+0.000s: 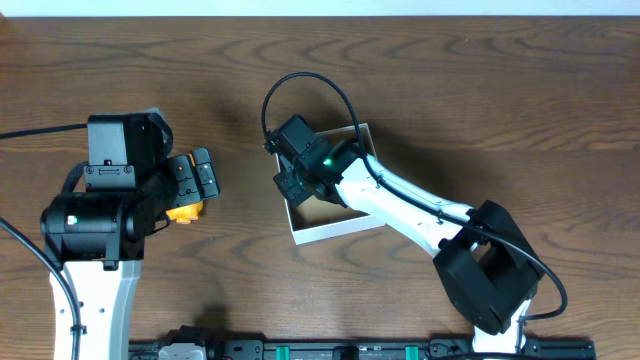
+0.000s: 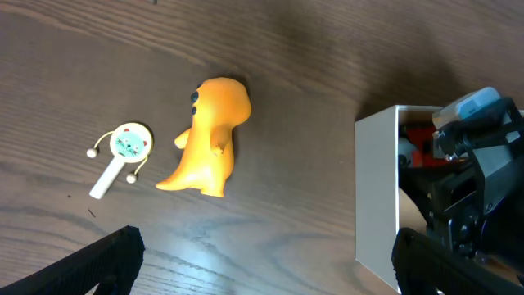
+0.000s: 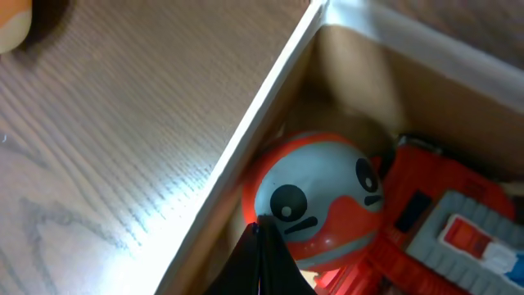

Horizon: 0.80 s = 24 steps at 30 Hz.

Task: Pack container
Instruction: 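Lower the ball into the box's left corner and release, then raise the right gripper out of the box and move it aside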

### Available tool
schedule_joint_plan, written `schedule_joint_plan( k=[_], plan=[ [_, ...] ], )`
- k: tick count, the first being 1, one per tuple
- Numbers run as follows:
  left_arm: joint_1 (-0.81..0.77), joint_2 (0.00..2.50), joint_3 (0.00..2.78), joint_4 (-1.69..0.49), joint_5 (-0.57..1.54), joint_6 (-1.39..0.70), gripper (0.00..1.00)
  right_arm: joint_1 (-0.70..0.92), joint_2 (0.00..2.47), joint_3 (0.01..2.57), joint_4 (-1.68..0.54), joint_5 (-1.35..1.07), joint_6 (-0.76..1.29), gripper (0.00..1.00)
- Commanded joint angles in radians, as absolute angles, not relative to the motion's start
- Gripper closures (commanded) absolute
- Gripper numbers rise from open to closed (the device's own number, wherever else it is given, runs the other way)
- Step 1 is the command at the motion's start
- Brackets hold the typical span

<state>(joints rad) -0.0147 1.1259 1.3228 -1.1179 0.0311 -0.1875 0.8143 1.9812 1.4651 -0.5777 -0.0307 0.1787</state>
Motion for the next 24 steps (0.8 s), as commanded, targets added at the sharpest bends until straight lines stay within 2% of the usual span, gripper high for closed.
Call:
schedule_joint_plan(
  k=[1,16,24],
  plan=[
    [-0.01,1.13,1.341,-1.118,0.038,-0.2,0.02,0.816,2.004,1.475,-0.559,0.055,0.186,0.99],
    [-0.01,1.13,1.341,-1.118,0.038,-0.2,0.02,0.74,2.056,1.476,-0.468,0.063,0.186,0.99],
    [-0.01,1.13,1.341,-1.117,0.038,-0.2,0.02,0.748,2.053,1.536,-0.526,0.048,0.125,0.96]
  ],
)
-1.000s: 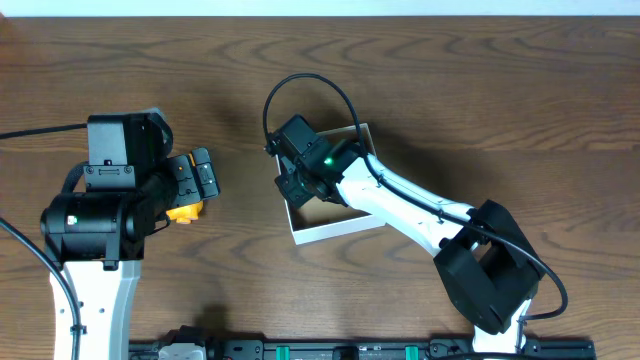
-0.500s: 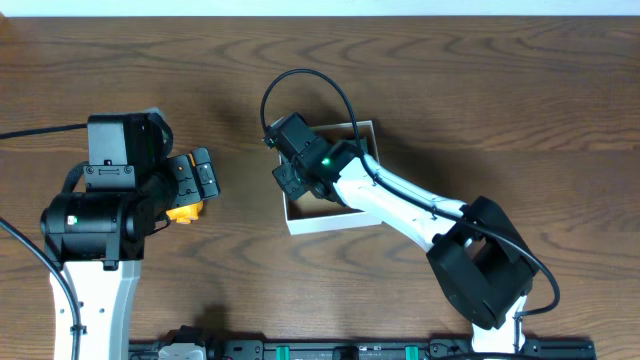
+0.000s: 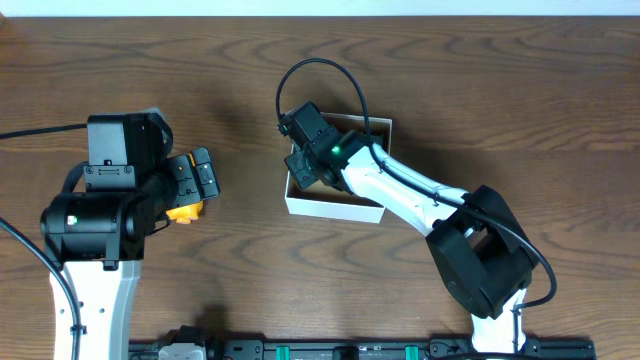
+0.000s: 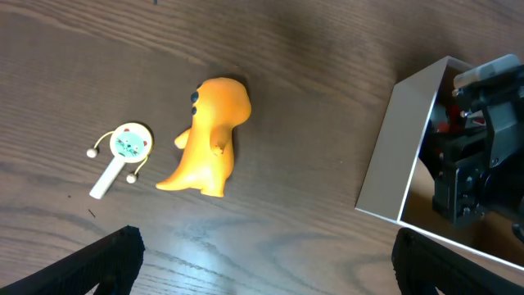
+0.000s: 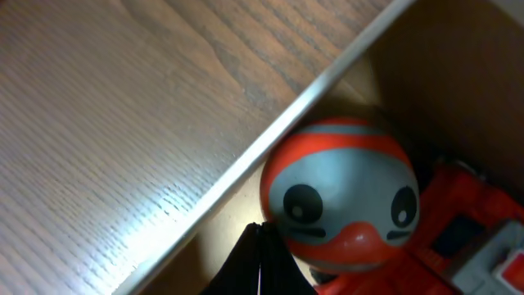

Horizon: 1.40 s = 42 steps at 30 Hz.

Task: Pack container
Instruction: 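Raise the right gripper out of the box and move it aside, then lower the left gripper onto the yellow cat-face rattle handle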

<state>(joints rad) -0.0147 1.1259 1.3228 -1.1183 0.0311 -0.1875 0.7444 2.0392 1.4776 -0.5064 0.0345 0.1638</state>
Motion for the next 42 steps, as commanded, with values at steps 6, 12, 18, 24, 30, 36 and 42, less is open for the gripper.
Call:
schedule_joint_plan(
  k=[6,12,18,24,30,36,42],
  plan=[
    [-0.01,1.13,1.341,-1.117,0.038,-0.2,0.02,0.756,2.053,1.718,-0.713,0.0,0.094,0.93],
    [-0.009,1.13,1.341,-1.116,0.037,-0.199,0.02,0.731,2.053,1.923,-0.927,0.052,0.173,0.97],
    [-0.009,1.13,1.341,-1.121,-0.017,-0.188,0.02,0.611,2.034,2.088,-1.172,0.333,0.538,0.71],
    [-0.009,1.13,1.341,-1.121,-0.02,-0.188,0.02,0.426,1.957,2.111,-1.236,0.347,0.563,0.01],
    [0.033,1.153,1.341,-1.117,-0.02,-0.189,0.02,0.23,1.94,2.106,-1.271,0.233,0.516,0.01],
    [0.171,1.294,1.341,-1.114,-0.019,-0.163,0.02,0.13,1.954,2.069,-1.256,0.177,0.506,0.01],
    [0.284,1.48,1.341,-1.078,-0.019,-0.02,0.02,0.125,1.98,2.061,-1.203,0.176,0.434,0.01]
  ],
)
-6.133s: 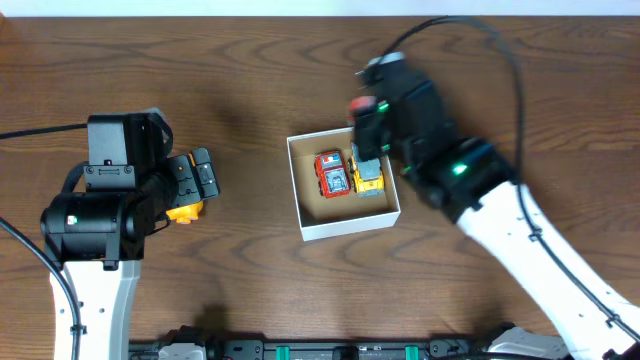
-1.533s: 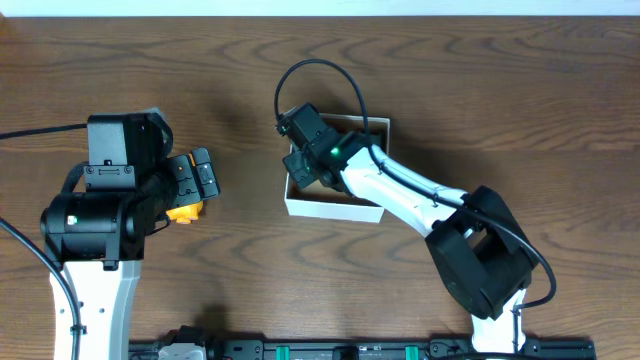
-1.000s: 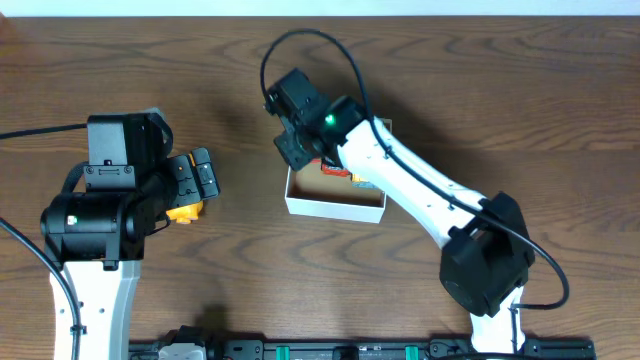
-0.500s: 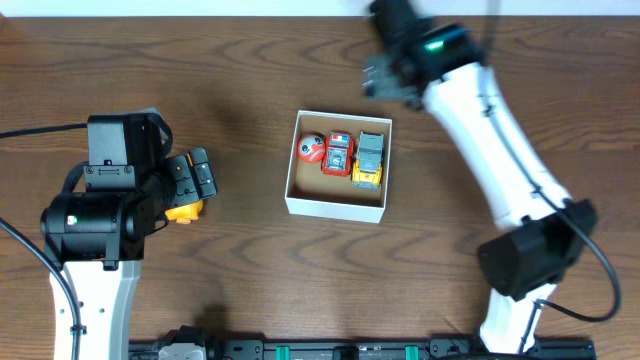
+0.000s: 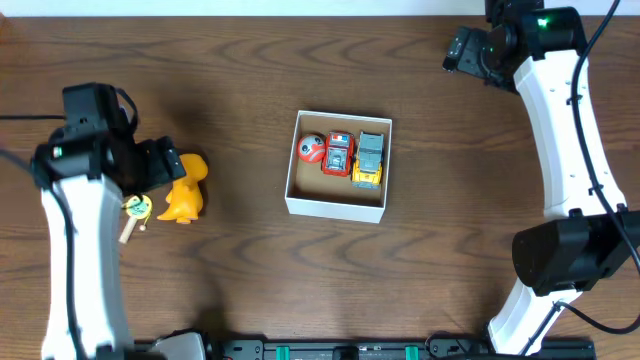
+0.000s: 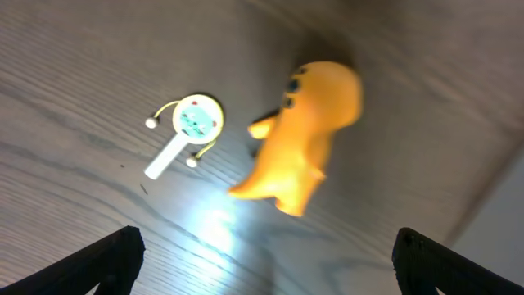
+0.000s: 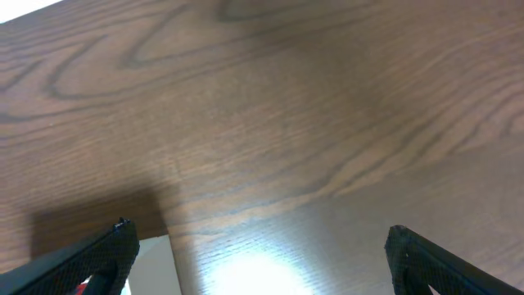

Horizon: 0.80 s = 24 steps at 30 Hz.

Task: Pack container
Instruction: 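Lower the left gripper onto the yellow cat-face rattle handle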

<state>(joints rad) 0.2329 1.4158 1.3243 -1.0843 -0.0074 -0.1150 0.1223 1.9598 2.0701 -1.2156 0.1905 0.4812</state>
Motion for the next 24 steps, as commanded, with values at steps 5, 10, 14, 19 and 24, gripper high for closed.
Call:
schedule_joint_plan(
  k=[5,10,14,19,24],
  plan=[
    [0.38,1.587,1.341,-1.063,-0.019,0.059,0.02,0.126,2.003,2.061,-1.183,0.176,0.401,0.01],
    [0.449,1.681,1.336,-1.068,-0.019,0.122,0.02,0.125,2.025,2.06,-1.181,0.175,0.368,0.01],
    [0.462,1.745,1.313,-1.063,-0.03,0.203,0.01,0.125,2.038,2.06,-1.177,0.175,0.365,0.01],
    [0.462,1.804,1.268,-1.028,-0.13,0.223,0.01,0.125,2.045,2.06,-1.178,0.175,0.365,0.01],
    [0.462,1.834,1.217,-0.955,-0.128,0.272,0.01,0.125,2.045,2.06,-1.182,0.175,0.365,0.01]
  ],
)
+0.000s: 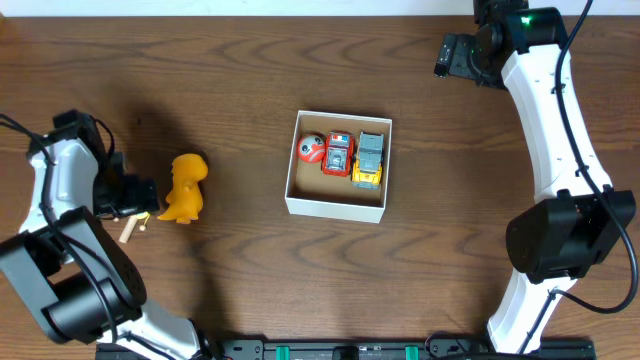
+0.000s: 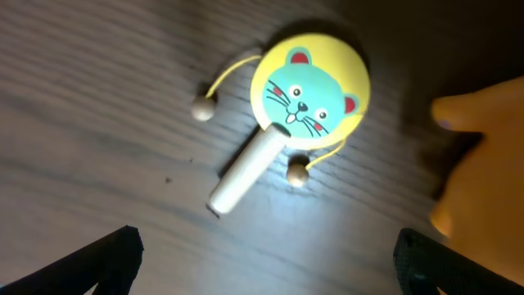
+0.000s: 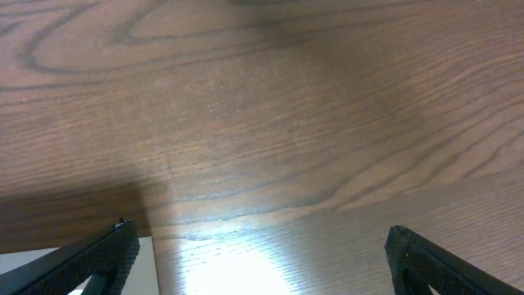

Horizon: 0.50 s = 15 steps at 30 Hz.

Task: Pack container
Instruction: 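Lower the left gripper onto the yellow cat-face rattle handle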

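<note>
The white box (image 1: 336, 206) stands mid-table holding a red ball-face toy (image 1: 311, 149), a red car (image 1: 338, 153) and a grey-and-yellow car (image 1: 369, 158). An orange dinosaur (image 1: 185, 187) lies to its left, and a yellow cat-face rattle drum (image 2: 307, 86) lies just left of the dinosaur (image 2: 483, 147). My left gripper (image 2: 266, 270) hangs open, low over the rattle (image 1: 133, 225), nothing between its fingers (image 2: 106, 262). My right gripper (image 3: 270, 266) is open over bare wood at the far right back (image 1: 452, 55).
A corner of the white box (image 3: 146, 270) shows beside the right gripper's left finger. The dark wooden table (image 1: 240, 280) surrounds everything. The left arm (image 1: 70, 170) reaches in along the left edge.
My left gripper has come down and to the left, from above the dinosaur and rattle to close over the rattle. The right gripper has barely shifted at the far back right.
My right gripper was shut inside the box, which lay askew. Then the box stood square, the gripper still in it. Then the right gripper was open at the far back right and the left arm had swung over the toys; now the left hangs low over the rattle.
</note>
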### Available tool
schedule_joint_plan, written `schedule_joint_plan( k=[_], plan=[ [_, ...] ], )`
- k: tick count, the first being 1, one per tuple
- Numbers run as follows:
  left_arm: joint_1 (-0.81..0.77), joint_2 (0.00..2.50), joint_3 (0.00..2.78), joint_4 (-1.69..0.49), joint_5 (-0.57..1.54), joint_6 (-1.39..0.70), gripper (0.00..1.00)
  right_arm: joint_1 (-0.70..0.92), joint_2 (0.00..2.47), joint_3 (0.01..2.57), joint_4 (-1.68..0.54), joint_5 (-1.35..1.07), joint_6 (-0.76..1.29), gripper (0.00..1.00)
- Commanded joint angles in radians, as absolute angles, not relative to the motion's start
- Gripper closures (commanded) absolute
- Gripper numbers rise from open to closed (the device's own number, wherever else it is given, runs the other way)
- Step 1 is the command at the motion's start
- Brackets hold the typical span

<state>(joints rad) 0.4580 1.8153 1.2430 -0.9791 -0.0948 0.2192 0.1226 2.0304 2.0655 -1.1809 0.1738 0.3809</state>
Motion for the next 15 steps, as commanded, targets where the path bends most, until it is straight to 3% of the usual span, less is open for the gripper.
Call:
schedule_joint_plan(
  k=[1,7,15],
  plan=[
    [0.462,1.839,1.206,-0.936,-0.127,0.28,0.01,0.125,2.045,2.06,-1.185,0.175,0.365,0.01],
    [0.463,1.879,1.162,-0.85,-0.125,0.299,0.0,0.125,2.045,2.06,-1.201,0.175,0.366,0.01],
    [0.463,1.914,1.137,-0.77,-0.099,0.3,0.12,0.125,2.045,2.06,-1.208,0.175,0.366,0.01]
  ],
)
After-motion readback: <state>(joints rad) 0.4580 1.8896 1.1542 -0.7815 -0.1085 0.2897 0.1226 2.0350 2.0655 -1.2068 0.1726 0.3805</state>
